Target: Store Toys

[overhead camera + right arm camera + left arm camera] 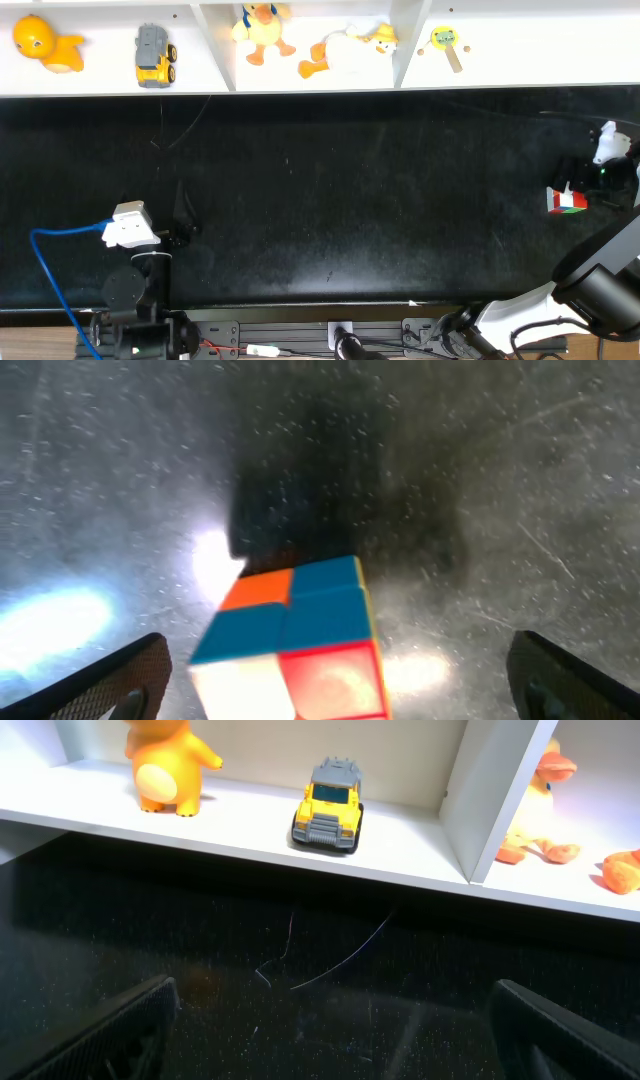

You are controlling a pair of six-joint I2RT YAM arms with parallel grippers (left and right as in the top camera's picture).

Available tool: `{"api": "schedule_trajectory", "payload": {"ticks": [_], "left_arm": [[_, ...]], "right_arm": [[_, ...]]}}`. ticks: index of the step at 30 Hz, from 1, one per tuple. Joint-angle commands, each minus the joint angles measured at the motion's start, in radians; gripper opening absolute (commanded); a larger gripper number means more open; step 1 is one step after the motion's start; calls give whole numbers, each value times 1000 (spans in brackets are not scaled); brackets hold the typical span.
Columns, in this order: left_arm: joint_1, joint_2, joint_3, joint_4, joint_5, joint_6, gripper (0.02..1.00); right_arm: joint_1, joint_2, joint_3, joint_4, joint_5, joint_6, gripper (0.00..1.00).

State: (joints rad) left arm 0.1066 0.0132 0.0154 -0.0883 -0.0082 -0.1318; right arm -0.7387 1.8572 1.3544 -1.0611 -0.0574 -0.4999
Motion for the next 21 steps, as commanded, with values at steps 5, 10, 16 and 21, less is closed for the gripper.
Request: {"api": "schedule_trajectory", "payload": {"ticks": [5,10,16,21], "left_arm": [[-2,-10,-8,5,-1,-4,998],[-2,-10,-8,5,-1,-4,998],[-2,-10,-8,5,-1,-4,998],[-2,-10,-8,5,-1,-4,998]], "right_arm": [[8,3,-18,19,-65,-33,939],[16,4,-75,59,-61,-36,936],[19,4,-109,79,-11,-24,930],[19,4,-124,94,6,-12,930]]}}
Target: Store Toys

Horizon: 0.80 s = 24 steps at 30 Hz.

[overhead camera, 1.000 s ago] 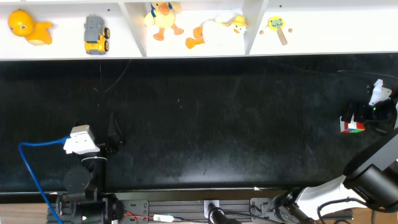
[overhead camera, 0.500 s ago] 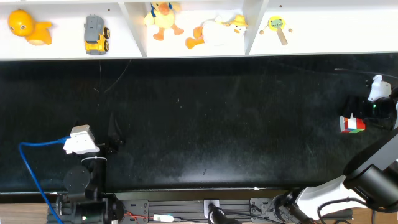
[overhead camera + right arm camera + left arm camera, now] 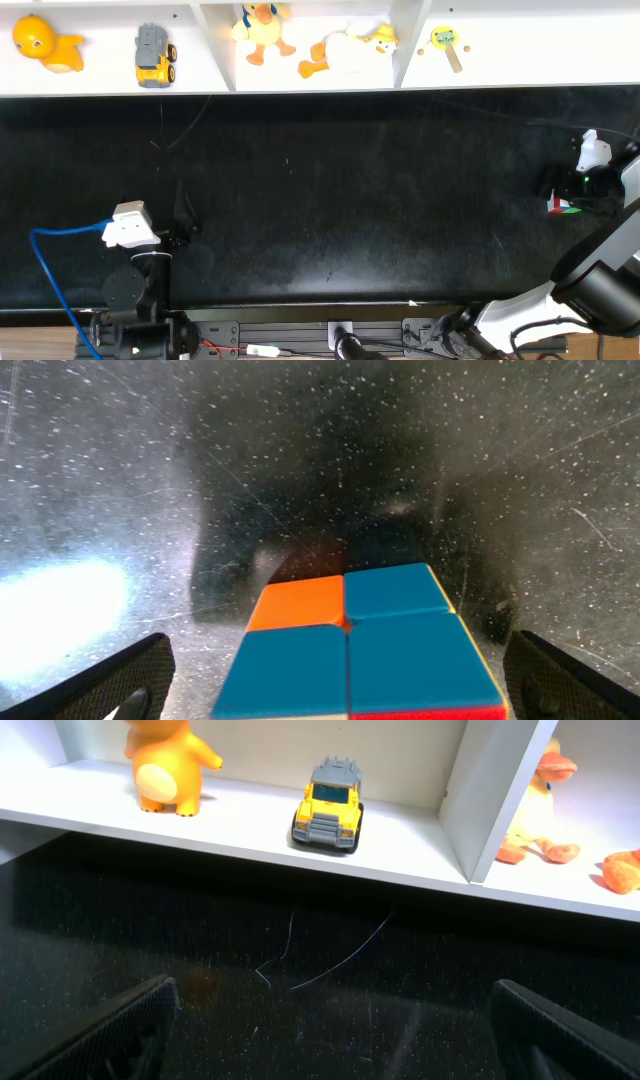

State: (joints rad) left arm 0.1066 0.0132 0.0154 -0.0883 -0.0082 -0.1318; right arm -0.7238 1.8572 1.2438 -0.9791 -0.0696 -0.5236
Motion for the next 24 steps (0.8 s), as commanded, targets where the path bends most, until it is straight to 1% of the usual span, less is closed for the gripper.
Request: {"api": "schedule_trajectory", "payload": {"ticks": [1,16,21,24], "left_arm": [[-2,-10,-8,5,-1,-4,998],[-2,-10,-8,5,-1,-4,998],[-2,-10,-8,5,-1,-4,998],[-2,-10,-8,5,-1,-4,998]], "right_arm": [[4,4,-13,14,18,12,930],[3,15,-31,44,26,13,733],[4,30,-31,50,25,30,636],[4,31,-31,50,26,30,601]]}}
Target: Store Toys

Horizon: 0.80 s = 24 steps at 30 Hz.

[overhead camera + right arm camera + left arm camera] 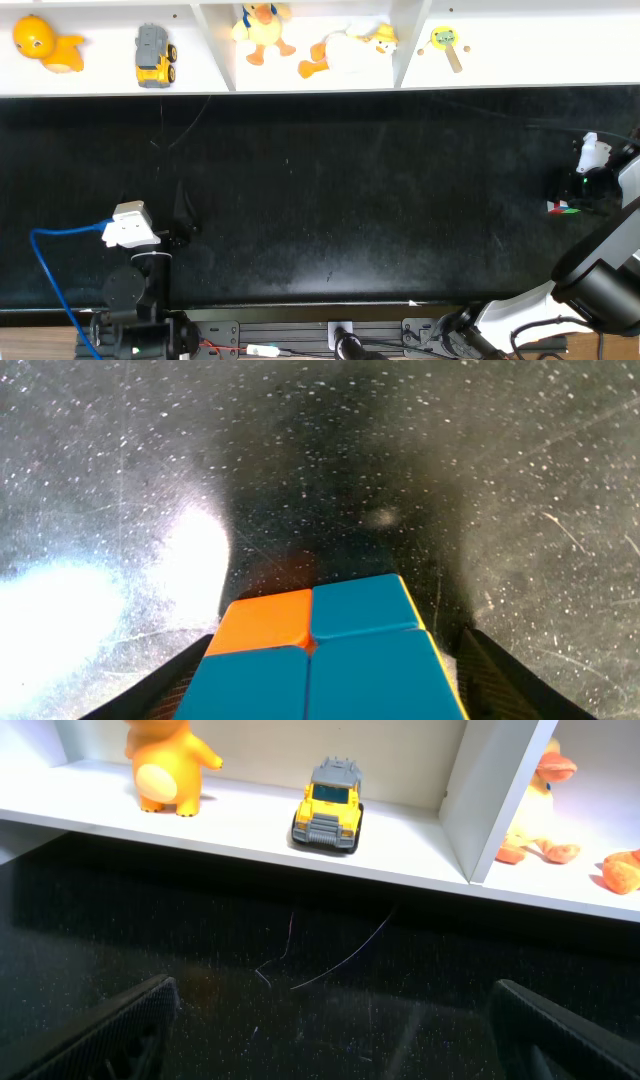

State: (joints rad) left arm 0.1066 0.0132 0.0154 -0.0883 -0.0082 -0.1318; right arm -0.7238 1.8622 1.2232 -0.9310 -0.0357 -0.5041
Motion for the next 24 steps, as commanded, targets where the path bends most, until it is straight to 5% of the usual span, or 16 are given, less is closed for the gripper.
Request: {"api": "schedule_trajectory", "payload": {"ticks": [1,24], "left_arm": [[-2,-10,-8,5,-1,-4,998],[-2,-10,-8,5,-1,-4,998]], "right_arm": [[4,26,-11,2,-8,11,590],[4,26,-11,13,-8,33,369]]}}
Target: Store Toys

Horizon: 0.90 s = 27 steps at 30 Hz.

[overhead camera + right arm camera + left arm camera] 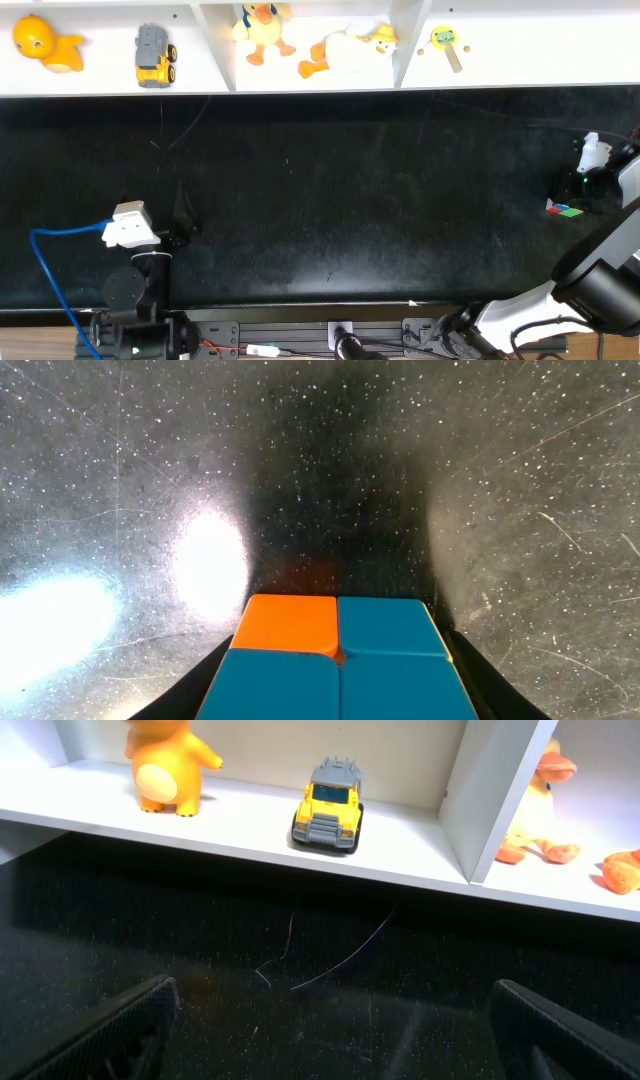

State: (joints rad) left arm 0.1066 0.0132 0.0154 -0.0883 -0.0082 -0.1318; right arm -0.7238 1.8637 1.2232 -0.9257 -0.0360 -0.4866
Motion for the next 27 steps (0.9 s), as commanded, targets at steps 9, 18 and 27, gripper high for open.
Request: {"api": "schedule_trajectory", "payload": {"ticks": [9,18,27], "left_arm": [[-2,-10,-8,5,-1,-4,998],[-2,-10,-8,5,-1,-4,998],[-2,-10,-8,5,-1,-4,998]], "right_arm": [[4,24,-10,8,-17,16,338],[6,24,4,6,-27,50,240],[36,24,107,-84,-82,64,42]]}}
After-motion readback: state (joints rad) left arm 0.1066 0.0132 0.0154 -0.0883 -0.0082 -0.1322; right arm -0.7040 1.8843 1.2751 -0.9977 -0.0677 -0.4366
